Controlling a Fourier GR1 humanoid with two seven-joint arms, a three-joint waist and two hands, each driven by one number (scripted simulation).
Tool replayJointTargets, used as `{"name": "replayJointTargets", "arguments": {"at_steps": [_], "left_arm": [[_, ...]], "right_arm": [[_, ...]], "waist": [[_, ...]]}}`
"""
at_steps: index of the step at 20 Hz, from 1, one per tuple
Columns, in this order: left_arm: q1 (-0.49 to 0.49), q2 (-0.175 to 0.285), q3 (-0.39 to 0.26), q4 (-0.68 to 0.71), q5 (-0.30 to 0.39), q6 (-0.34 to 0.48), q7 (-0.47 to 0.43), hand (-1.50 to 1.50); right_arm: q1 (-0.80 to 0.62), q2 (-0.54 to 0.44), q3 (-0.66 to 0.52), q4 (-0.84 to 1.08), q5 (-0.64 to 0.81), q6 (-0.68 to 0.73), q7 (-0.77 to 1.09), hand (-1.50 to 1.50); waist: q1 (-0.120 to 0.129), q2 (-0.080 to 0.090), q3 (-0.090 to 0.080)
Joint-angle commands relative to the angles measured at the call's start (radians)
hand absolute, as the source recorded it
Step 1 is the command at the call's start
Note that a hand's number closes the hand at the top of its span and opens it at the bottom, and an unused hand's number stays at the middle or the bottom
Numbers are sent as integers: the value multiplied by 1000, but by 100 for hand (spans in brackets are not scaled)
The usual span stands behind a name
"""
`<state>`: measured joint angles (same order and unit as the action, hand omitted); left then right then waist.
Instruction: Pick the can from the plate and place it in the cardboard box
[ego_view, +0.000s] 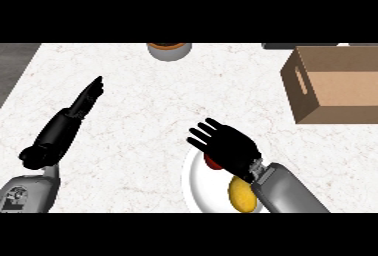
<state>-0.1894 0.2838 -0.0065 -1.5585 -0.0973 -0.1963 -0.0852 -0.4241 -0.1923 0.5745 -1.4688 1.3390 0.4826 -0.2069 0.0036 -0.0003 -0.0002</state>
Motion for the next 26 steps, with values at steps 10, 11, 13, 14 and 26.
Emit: {"name": "replayJointTargets", "arguments": {"at_steps": [10,11,13,14,26], "left_arm": [[-33,-28,21,16,-8,-36,33,0],[-55,-44,6,-43,-21,-18,99,0],[-27,-19,35,4,-16,-42,30,0],[-6,-51,-8,-62,-48,-8,75,0],[38,-16,54,-23,-14,-30,10,0]], "right_arm": [[-24,38,-23,157,76,-331,-229,150],[-13,30,-29,85,64,-268,-240,150],[-19,47,-40,103,65,-326,-268,150],[10,49,-17,48,71,-328,-259,150],[430,-508,-379,-287,-507,-411,-949,150]], "waist": [[0,1,0],[-2,-1,0],[-1,0,0],[-1,-1,0],[-43,-7,1]]}}
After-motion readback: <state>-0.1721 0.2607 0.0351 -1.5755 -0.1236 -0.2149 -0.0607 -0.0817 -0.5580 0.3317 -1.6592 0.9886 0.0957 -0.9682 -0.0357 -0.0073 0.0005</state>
